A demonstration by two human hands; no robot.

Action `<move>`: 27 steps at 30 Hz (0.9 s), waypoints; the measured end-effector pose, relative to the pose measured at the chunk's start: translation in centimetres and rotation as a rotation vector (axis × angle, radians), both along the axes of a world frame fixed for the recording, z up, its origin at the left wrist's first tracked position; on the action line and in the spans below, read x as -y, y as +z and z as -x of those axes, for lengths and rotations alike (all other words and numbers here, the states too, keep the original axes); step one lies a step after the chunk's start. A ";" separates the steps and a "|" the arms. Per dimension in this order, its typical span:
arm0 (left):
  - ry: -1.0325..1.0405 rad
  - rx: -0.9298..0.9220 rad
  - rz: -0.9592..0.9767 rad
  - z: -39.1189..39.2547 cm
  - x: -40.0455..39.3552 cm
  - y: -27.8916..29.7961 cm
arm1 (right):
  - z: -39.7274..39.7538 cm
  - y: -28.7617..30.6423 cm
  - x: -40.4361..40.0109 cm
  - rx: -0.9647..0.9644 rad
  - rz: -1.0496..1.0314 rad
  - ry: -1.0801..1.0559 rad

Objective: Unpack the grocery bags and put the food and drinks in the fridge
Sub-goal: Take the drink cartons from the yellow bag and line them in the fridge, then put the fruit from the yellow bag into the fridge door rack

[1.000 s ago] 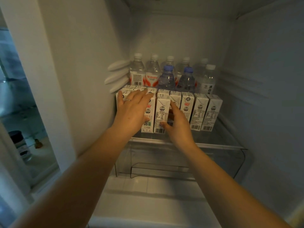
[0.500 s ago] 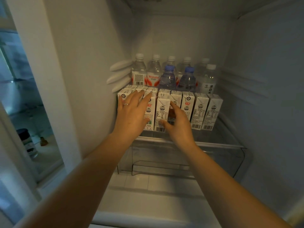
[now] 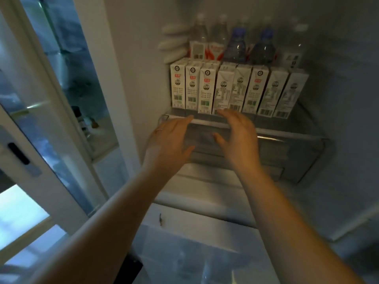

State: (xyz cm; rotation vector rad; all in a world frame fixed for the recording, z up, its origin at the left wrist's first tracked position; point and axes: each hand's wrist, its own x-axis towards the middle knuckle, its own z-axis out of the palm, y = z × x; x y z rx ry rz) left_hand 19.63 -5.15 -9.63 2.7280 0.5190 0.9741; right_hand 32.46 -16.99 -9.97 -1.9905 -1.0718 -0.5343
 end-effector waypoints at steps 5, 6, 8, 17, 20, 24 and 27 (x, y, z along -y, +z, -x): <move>-0.016 -0.068 0.043 4.7 2.6 -3.1 | 5.2 -2.7 4.2 -0.009 0.077 -0.044; -0.022 -0.098 0.050 5.8 3.3 -3.7 | 6.5 -3.4 5.4 0.002 0.105 -0.056; -0.048 -0.138 0.061 8.0 4.6 -5.1 | 8.9 -4.8 7.8 -0.018 0.147 -0.089; -0.342 -0.389 0.022 20.4 11.7 -13.0 | 25.4 -13.7 20.4 -0.229 0.250 -0.310; -0.477 -0.463 0.035 23.4 15.4 -15.0 | 30.6 -16.0 24.9 -0.316 0.268 -0.411; -0.655 -0.587 -0.004 26.3 21.3 -17.0 | 36.9 -18.0 31.5 -0.400 0.332 -0.557; -0.777 -0.617 -0.062 27.4 25.8 -18.1 | 41.4 -19.1 36.5 -0.455 0.329 -0.687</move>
